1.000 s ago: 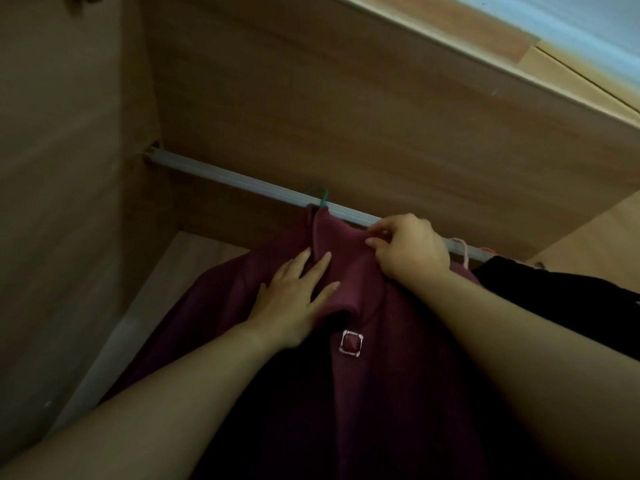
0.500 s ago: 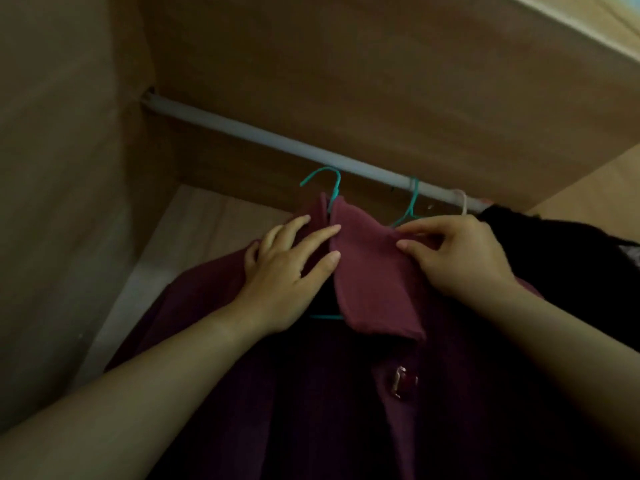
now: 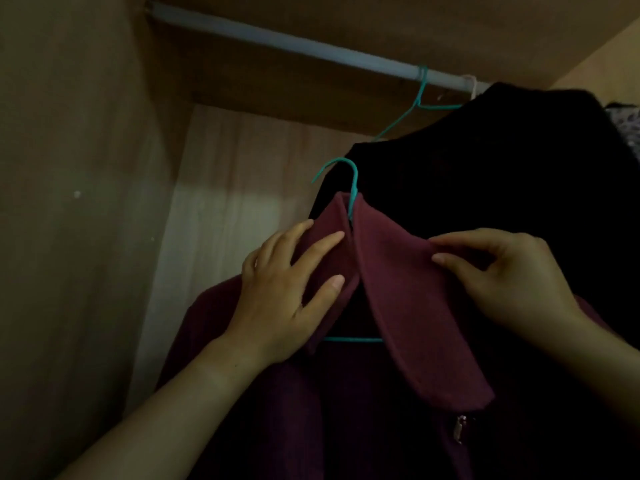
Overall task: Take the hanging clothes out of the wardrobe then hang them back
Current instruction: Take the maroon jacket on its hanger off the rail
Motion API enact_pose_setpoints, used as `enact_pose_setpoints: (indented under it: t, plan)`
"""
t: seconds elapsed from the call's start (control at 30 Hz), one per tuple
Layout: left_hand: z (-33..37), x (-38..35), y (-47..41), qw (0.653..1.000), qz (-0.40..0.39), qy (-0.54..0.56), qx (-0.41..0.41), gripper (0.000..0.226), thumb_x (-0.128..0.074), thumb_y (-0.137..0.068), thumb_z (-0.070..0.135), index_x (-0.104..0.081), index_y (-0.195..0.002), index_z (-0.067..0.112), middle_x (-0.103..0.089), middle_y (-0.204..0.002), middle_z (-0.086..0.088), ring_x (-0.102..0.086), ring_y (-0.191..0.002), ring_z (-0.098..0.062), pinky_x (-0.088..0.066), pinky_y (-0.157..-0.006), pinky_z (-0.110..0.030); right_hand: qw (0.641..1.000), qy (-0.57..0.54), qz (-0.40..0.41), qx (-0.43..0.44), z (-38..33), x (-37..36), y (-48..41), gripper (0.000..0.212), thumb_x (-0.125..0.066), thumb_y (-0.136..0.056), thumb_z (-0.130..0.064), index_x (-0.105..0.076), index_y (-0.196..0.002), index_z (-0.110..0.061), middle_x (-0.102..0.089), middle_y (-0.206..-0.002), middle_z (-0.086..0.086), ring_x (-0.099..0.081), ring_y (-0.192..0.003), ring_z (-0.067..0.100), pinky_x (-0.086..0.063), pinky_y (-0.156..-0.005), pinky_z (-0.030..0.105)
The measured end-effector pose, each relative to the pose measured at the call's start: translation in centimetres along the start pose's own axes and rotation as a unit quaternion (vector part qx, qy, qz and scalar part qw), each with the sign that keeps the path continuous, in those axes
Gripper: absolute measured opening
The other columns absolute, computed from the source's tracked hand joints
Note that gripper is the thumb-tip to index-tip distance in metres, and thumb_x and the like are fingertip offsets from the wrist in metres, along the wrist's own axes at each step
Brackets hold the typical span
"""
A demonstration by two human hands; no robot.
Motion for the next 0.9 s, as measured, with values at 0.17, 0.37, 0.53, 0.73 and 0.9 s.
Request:
enact_pose_setpoints:
  t: [0.17,0.37,0.53,0.73,0.9]
  plan:
    - [-1.6,0.5,3.8,0.997,-0.022,0.063,0.033,0.059,-0.013,-0.087,0.067,-0.028,-0.14,0.048,-0.031,-0.148,0.006,-0.026,-0.136,-0.01,-0.025,-0.111,-0.05,1.0,-0.012,0.025,-0.004,-0.1,1.2,3.0,0.021,-0.069,-0.078,-0.032,-0.07,-0.098,-0.039,-0.064,-0.09,-0.025,-0.064,-0.076,0.002,-0.053,-0.072,0.027]
    - [1.5,1.9,4.2,0.995,-0.098,-0.019,0.022,0.071,-0.011,-0.075,0.084,-0.012,-0.138,0.053,-0.03,-0.138,-0.003,-0.034,-0.123,-0.018,-0.027,-0.108,-0.043,0.998,-0.044,0.039,0.0,-1.4,4.9,5.0,0.019,-0.071,-0.079,-0.03,-0.071,-0.097,-0.037,-0.066,-0.087,-0.023,-0.062,-0.07,0.003,-0.053,-0.072,0.029]
    - [7.5,8.6,3.9,0.999,-0.021,-0.04,0.016,0.049,-0.023,-0.088,0.06,-0.029,-0.135,0.048,-0.039,-0.098,0.006,-0.042,-0.094,-0.012,-0.032,-0.086,-0.035,0.995,-0.093,0.043,0.014,-2.5,10.5,5.9,0.018,-0.07,-0.077,-0.034,-0.067,-0.09,-0.046,-0.069,-0.086,-0.017,-0.059,-0.056,0.01,-0.049,-0.065,0.027]
    - [17.4,17.8,3.8,0.993,0.061,-0.08,0.057,0.043,-0.041,-0.085,0.052,-0.052,-0.126,0.042,-0.054,-0.091,0.001,-0.057,-0.089,-0.022,-0.046,-0.077,-0.038,0.982,-0.184,0.034,0.016,-4.4,18.4,7.4,0.023,-0.072,-0.078,-0.027,-0.065,-0.083,-0.048,-0.064,-0.063,-0.028,-0.044,-0.038,0.008,-0.037,-0.047,0.015]
    - [26.1,24.9,4.4,0.985,0.084,-0.141,0.043,0.043,-0.049,-0.08,0.051,-0.059,-0.12,0.041,-0.054,-0.085,0.006,-0.057,-0.078,-0.016,-0.046,-0.062,-0.033,0.966,-0.256,0.017,0.02,-6.4,24.5,9.1,0.025,-0.072,-0.079,-0.025,-0.067,-0.084,-0.049,-0.068,-0.078,-0.027,-0.058,-0.05,0.027,-0.046,-0.05,0.028]
Point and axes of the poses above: each hand's wrist, its own y-axis away from the middle knuckle, its own x-axis out of the back of the hand, z = x × y, the point moved 8 cm from there along -y, towards the middle knuckle
